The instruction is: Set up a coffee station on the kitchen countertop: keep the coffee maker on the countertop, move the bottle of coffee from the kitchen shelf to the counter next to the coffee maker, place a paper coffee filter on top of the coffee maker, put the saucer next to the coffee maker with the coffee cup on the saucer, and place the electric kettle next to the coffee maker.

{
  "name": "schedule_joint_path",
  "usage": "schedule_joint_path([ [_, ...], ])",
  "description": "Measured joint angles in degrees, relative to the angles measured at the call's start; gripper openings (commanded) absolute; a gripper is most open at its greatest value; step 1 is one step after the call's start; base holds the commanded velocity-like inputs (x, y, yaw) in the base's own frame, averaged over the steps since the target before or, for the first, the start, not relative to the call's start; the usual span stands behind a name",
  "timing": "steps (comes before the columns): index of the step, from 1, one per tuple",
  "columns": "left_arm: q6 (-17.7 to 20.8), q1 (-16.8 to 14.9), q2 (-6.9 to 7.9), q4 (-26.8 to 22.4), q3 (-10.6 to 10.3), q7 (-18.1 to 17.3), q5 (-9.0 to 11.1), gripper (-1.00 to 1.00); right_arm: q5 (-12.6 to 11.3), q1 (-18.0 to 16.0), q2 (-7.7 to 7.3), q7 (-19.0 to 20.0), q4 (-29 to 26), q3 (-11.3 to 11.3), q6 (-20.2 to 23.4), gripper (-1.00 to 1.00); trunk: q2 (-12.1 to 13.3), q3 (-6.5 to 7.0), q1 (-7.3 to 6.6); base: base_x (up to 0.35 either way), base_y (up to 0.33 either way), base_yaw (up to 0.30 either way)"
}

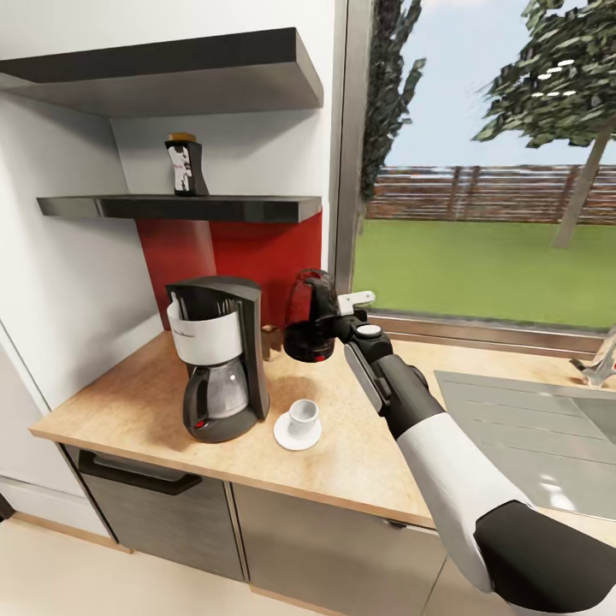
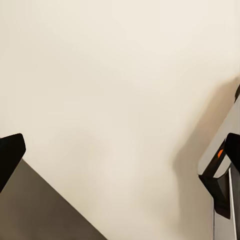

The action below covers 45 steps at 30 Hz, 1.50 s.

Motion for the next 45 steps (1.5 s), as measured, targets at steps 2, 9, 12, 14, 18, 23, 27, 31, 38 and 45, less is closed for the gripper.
schedule_joint_path([
  [2, 0.0, 0.0, 0.01, 0.0, 0.0, 0.0, 0.0, 1.00, 0.0, 0.0, 0.00, 0.0, 0.0, 0.0, -0.1, -1.00, -0.8, -0.36, 0.44, 0.000, 0.000, 0.000],
  [9, 0.0, 0.0, -0.06, 0.0, 0.0, 0.0, 0.0, 1.00, 0.0, 0.0, 0.00, 0.0, 0.0, -0.1, -0.8, -1.00, -3.6, -1.62, 1.98, 0.000, 0.000, 0.000],
  [12, 0.0, 0.0, -0.07, 0.0, 0.0, 0.0, 0.0, 1.00, 0.1, 0.0, 0.00, 0.1, 0.0, -0.1, -0.8, -1.00, -4.8, -2.17, 2.64, 0.000, 0.000, 0.000],
  [14, 0.0, 0.0, -0.07, 0.0, 0.0, 0.0, 0.0, 1.00, 0.0, 0.0, 0.00, 0.1, 0.0, -0.1, -0.9, -1.00, -5.6, -2.53, 3.08, 0.000, 0.000, 0.000],
  [18, 0.0, 0.0, -0.05, 0.0, 0.0, 0.0, 0.0, 1.00, 0.0, 0.0, 0.00, 0.4, 0.0, -0.1, -1.3, -1.00, -7.2, -3.25, 3.96, 0.000, 0.000, 0.000],
  [23, 0.0, 0.0, -0.07, 0.0, 0.0, 0.0, 0.0, 1.00, -0.1, 0.0, 0.00, 0.6, 0.0, -0.1, -1.4, -1.00, -9.3, -4.15, 5.06, 0.000, 0.000, 0.000],
  [27, 0.1, 0.0, -0.09, 0.0, 0.0, 0.0, 0.0, 1.00, -0.1, 0.0, 0.00, 0.6, 0.0, -0.1, -1.4, -1.00, -10.9, -4.87, 5.94, 0.000, 0.000, 0.000],
  [31, 0.1, 0.0, -0.14, 0.0, 0.0, 0.0, 0.0, 1.00, -0.1, 0.0, 0.00, 0.6, 0.0, 0.0, -1.4, -1.00, -12.5, -5.59, 6.82, 0.000, 0.000, 0.000],
  [38, 0.1, 0.0, -0.16, 0.0, 0.0, 0.0, 0.0, 1.00, -0.1, 0.0, 0.00, 0.6, 0.0, 0.0, -1.3, -1.00, -15.3, -6.85, 8.36, 0.000, 0.000, 0.000],
  [45, 0.1, 0.0, -0.16, 0.0, 0.0, 0.0, 0.0, 1.00, -0.1, 0.0, 0.00, 0.7, 0.0, 0.0, -1.1, -1.00, -18.1, -8.11, 9.90, 0.000, 0.000, 0.000],
])
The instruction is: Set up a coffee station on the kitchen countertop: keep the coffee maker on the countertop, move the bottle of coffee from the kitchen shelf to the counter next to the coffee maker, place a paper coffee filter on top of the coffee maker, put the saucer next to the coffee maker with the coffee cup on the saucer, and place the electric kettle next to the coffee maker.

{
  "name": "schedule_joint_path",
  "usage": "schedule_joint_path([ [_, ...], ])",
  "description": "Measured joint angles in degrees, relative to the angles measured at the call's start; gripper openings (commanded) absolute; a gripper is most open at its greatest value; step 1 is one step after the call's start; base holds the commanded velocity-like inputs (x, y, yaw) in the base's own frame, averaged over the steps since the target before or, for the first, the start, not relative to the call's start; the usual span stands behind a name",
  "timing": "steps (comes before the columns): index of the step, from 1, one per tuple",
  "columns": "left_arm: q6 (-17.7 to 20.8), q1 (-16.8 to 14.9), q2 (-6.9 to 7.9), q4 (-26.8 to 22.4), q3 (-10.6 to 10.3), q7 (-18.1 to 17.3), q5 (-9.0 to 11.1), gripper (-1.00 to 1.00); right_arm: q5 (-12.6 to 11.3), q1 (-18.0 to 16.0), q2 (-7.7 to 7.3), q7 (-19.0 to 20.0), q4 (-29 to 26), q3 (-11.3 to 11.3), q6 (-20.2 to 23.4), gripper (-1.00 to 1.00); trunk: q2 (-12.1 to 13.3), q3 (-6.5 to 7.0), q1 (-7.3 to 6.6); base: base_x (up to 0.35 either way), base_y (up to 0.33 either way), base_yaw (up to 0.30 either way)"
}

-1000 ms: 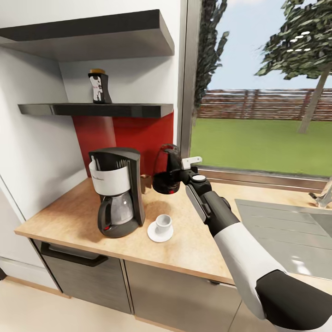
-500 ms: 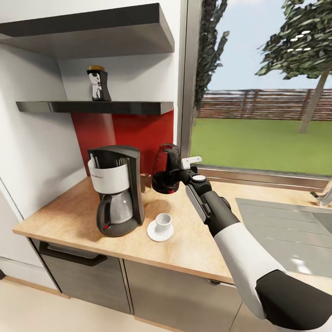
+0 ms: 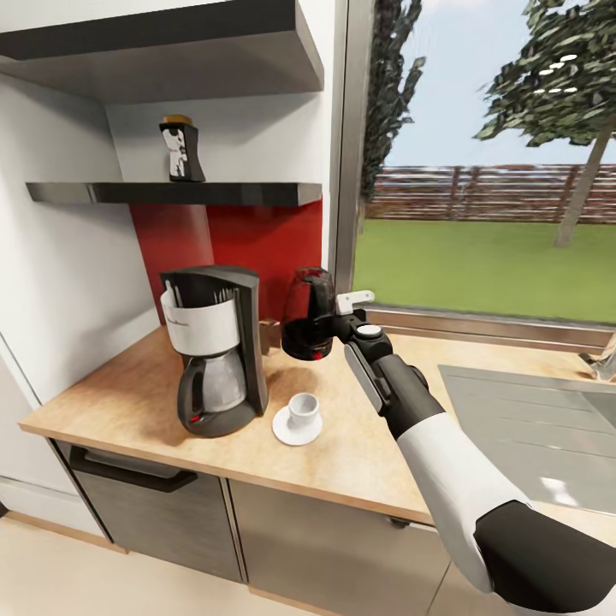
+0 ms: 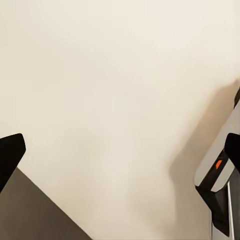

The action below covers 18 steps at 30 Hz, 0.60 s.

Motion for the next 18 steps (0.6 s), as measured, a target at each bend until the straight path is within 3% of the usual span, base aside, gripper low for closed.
schedule_joint_path([
  [18, 0.1, 0.0, 0.00, 0.0, -0.1, 0.0, 0.0, 1.00, 0.0, 0.0, 0.00, 0.0, 0.1, 0.0, 0.1, -1.00, -7.2, -3.24, 3.96, 0.000, 0.000, 0.000],
])
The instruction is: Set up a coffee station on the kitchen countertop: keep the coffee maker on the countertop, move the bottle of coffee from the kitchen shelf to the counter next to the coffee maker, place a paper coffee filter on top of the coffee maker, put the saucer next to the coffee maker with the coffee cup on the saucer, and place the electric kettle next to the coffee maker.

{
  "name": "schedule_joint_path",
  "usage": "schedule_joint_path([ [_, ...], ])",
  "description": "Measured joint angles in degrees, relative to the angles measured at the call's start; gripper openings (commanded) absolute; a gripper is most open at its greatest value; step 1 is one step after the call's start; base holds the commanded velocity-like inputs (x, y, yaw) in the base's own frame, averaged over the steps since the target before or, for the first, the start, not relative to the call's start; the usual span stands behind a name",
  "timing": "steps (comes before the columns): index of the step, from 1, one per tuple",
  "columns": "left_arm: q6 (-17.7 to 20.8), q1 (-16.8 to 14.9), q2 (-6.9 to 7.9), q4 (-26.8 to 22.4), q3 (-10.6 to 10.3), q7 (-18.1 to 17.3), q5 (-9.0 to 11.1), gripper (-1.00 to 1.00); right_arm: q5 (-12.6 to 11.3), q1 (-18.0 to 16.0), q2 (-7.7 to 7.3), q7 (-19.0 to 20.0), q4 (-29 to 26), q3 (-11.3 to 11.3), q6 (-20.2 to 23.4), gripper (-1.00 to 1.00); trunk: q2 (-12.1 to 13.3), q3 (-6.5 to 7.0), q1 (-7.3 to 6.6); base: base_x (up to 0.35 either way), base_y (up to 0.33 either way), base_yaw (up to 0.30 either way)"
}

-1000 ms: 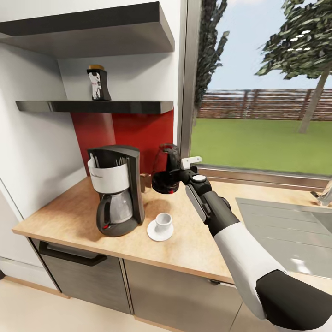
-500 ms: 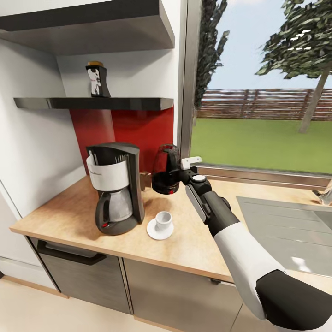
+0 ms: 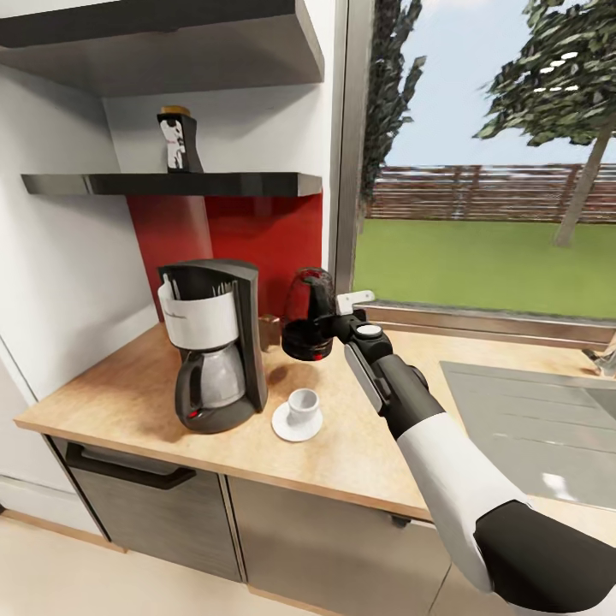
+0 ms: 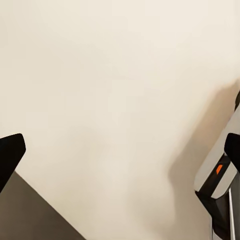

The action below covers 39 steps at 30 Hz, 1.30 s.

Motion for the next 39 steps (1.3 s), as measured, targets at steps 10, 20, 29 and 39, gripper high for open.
schedule_joint_path([
  [10, 0.2, 0.0, 0.00, 0.0, 0.0, 0.0, 0.0, 1.00, 0.0, 0.0, 0.00, 0.0, 0.4, -0.1, -0.1, -1.00, -4.0, -1.80, 2.20, 0.000, 0.000, 0.000],
  [20, 0.2, 0.0, 0.00, 0.0, 0.0, 0.0, 0.0, 1.00, 0.0, 0.0, 0.00, 0.0, 1.1, 0.0, -0.3, -1.00, -8.0, -3.60, 4.40, 0.000, 0.000, 0.000],
  [29, 0.2, 0.0, 0.00, 0.0, 0.0, 0.0, 0.0, 1.00, 0.0, 0.0, 0.00, 0.0, 1.1, 0.0, -0.5, -1.00, -11.6, -5.21, 6.37, 0.000, 0.000, 0.000],
  [39, 0.2, 0.0, 0.00, 0.0, 0.0, 0.0, 0.0, 1.00, 0.1, 0.0, 0.00, -0.1, 1.1, 0.0, -0.5, -1.00, -15.7, -7.01, 8.57, 0.000, 0.000, 0.000],
])
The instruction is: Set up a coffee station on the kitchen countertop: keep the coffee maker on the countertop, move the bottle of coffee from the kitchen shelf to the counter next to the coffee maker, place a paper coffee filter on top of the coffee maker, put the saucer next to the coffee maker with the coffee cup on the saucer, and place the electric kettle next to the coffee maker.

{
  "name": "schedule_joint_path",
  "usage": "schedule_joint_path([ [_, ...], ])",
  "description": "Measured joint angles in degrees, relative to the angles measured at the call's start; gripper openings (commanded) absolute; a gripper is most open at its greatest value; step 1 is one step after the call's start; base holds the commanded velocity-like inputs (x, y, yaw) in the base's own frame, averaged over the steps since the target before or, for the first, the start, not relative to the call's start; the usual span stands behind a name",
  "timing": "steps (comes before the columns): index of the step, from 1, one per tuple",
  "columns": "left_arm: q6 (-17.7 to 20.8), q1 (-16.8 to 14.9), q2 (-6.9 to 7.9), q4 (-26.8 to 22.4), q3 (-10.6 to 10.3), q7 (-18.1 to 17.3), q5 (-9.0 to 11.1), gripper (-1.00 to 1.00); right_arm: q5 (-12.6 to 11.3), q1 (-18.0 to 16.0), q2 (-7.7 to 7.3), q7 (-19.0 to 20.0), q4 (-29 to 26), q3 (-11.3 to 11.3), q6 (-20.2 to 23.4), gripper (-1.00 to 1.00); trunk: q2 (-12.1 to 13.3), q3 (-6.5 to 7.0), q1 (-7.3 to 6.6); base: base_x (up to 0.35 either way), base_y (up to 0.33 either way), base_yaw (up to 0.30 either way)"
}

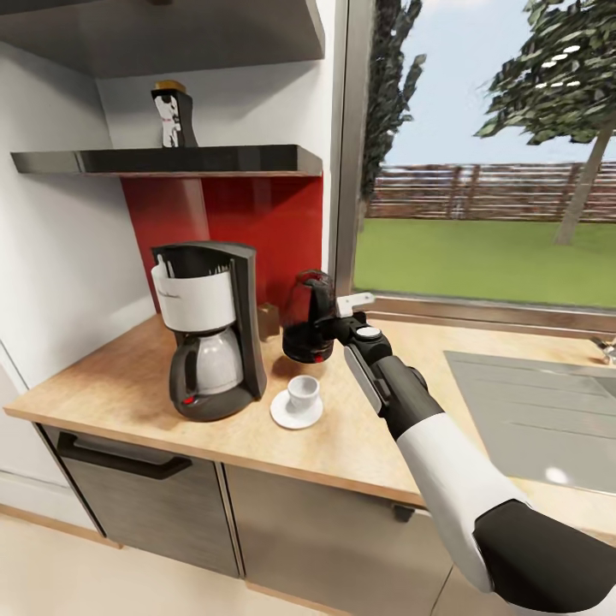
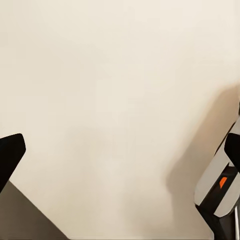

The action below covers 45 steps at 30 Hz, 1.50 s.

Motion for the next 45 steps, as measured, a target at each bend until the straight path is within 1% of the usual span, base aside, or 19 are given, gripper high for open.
schedule_joint_path([
  [8, 0.0, 0.0, 0.00, 0.0, 0.0, 0.0, 0.0, 1.00, 0.0, 0.0, 0.00, 0.0, 0.0, 0.0, -0.1, -1.00, -3.2, -1.44, 1.76, 0.000, 0.000, 0.000],
  [28, -0.2, 0.0, -0.08, 0.0, 0.0, 0.0, 0.0, 1.00, 0.1, 0.0, 0.00, 0.0, 0.0, 0.0, 0.0, -1.00, -3.2, -1.44, 1.76, 0.037, 0.000, 0.000],
  [45, -0.2, 0.0, 0.00, 0.0, 0.1, 0.0, 0.0, 1.00, 0.1, 0.0, 0.00, 0.0, 0.1, 0.1, 0.0, -1.00, -3.2, -1.44, 1.76, -0.038, 0.051, 0.000],
])
